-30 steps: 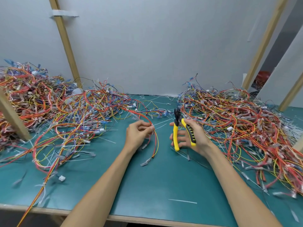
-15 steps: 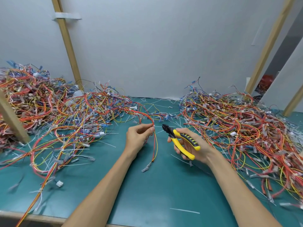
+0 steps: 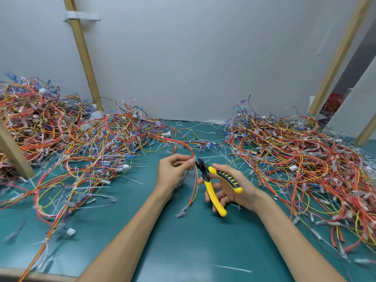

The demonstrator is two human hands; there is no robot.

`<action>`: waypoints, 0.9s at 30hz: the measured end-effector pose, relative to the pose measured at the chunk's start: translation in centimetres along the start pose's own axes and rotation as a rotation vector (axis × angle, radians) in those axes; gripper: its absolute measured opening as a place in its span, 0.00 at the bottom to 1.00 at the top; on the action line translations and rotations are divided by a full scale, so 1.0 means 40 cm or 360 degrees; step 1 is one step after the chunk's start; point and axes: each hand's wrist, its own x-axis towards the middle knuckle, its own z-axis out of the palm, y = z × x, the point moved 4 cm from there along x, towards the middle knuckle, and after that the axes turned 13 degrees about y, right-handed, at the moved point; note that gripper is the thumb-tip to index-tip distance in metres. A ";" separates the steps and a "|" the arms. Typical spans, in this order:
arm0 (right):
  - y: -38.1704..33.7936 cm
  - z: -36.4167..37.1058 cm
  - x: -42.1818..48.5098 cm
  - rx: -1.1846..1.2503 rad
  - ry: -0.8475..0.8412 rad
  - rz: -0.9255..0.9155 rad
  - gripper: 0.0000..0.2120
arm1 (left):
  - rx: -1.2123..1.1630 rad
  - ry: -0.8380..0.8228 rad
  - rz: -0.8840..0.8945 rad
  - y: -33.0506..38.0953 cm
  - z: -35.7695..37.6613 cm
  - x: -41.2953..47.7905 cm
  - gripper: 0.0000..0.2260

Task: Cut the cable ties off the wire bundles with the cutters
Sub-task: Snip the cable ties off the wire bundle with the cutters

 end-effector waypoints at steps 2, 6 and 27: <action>0.000 0.000 0.003 0.0012 0.0031 -0.0003 0.33 | -0.0004 -0.0001 0.0007 0.003 0.001 -0.002 0.03; 0.000 -0.002 0.005 0.0030 0.0074 -0.0013 0.34 | -0.0012 -0.0011 -0.0006 0.006 0.003 -0.006 0.02; -0.005 0.000 0.004 0.0027 0.0230 -0.0163 0.24 | -0.0032 -0.0163 -0.0171 -0.007 0.008 -0.011 0.02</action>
